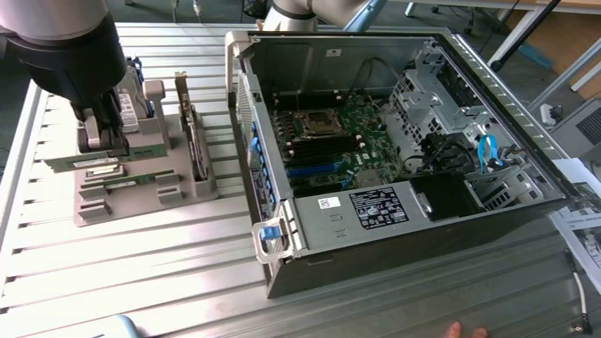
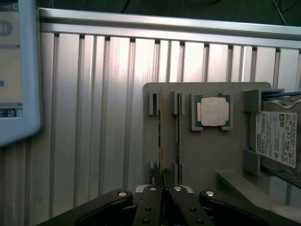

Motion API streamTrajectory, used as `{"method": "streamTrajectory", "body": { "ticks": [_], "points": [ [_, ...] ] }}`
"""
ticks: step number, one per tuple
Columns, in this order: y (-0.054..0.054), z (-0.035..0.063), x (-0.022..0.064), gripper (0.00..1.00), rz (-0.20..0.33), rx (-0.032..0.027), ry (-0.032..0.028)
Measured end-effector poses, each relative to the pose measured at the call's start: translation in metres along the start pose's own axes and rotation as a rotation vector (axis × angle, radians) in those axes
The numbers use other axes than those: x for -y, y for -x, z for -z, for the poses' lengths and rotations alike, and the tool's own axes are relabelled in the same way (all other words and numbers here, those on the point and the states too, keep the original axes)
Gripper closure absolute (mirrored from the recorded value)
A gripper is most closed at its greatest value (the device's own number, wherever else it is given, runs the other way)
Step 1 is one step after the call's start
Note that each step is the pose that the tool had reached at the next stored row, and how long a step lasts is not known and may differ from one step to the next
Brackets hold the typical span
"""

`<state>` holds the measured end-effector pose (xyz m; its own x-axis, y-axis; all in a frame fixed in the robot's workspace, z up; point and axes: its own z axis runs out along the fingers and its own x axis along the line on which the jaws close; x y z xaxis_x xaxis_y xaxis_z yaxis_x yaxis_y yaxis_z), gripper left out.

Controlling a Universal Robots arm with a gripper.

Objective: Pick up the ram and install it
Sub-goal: 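Pick up the ram and move it above insertion slot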

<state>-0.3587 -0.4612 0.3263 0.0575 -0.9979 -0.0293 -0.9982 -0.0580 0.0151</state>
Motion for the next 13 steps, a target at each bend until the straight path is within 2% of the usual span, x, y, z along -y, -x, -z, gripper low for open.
{"method": "streamTrajectory", "body": {
  "ticks": [7,13],
  "points": [
    [0.000,0.0122,0.0000,0.88,0.000,0.0000,0.0000],
    [0.001,0.0270,0.0002,0.88,0.000,0.0000,0.0000]
  ]
}}
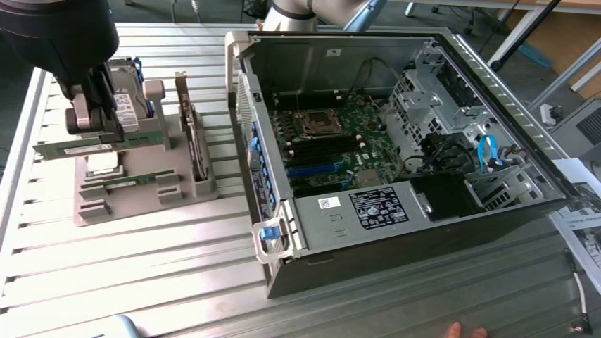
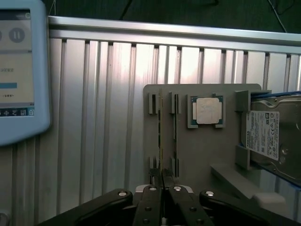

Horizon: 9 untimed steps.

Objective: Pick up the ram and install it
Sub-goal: 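Pick up the ram and move it above insertion slot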

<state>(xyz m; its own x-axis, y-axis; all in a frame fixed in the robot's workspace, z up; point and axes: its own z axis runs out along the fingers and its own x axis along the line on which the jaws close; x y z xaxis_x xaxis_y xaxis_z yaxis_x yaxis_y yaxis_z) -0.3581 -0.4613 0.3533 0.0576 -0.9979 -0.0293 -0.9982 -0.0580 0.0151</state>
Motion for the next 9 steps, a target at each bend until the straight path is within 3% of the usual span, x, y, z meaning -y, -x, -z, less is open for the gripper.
{"method": "streamTrajectory", "body": {
  "ticks": [9],
  "points": [
    [0.001,0.0196,0.0001,0.88,0.000,0.0000,0.0000]
  ]
}}
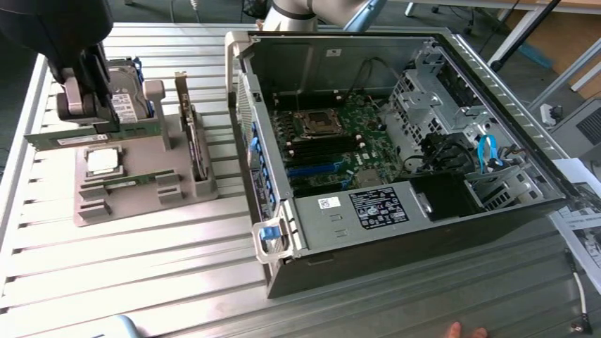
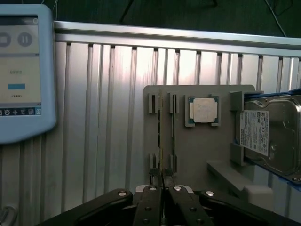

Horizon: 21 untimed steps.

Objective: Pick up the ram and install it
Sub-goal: 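Pick up the ram and move it above insertion slot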

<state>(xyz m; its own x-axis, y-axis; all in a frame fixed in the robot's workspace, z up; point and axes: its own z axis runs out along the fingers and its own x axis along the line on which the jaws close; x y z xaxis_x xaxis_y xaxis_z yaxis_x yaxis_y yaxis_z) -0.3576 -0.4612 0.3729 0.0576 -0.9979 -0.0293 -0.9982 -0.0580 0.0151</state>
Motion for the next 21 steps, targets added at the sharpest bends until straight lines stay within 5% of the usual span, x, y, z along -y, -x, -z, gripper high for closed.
{"method": "streamTrajectory", "body": {
  "ticks": [10,21],
  "points": [
    [0.000,0.0153,-0.0001,0.88,0.000,0.0000,0.0000],
    [0.000,0.0174,-0.0001,0.88,0.000,-0.0003,0.0003]
  ]
}}
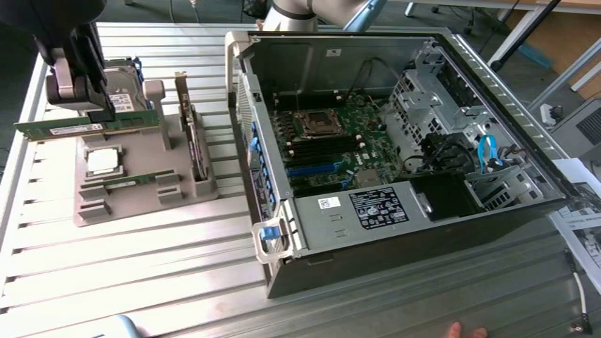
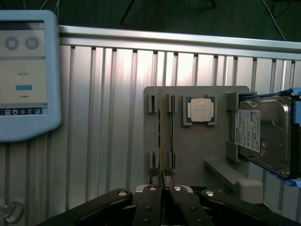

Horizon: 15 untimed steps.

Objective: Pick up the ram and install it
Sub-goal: 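Pick up the ram and move it above insertion slot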

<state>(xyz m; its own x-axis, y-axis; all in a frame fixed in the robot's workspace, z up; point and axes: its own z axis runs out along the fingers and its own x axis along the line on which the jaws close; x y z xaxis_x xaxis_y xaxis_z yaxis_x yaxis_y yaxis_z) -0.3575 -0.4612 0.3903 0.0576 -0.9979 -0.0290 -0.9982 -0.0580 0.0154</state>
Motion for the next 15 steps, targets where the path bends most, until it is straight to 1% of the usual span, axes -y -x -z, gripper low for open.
{"method": "streamTrajectory", "body": {
  "ticks": [3,7,11,15],
  "points": [
    [0.000,0.0029,-0.0001,0.88,0.000,0.0002,-0.0003],
    [0.000,0.0029,0.0000,0.88,0.000,0.0003,-0.0003],
    [0.000,0.0031,0.0045,0.88,0.000,0.0002,-0.0003],
    [-0.001,0.0034,0.0123,0.88,0.000,0.0003,-0.0003]
  ]
}}
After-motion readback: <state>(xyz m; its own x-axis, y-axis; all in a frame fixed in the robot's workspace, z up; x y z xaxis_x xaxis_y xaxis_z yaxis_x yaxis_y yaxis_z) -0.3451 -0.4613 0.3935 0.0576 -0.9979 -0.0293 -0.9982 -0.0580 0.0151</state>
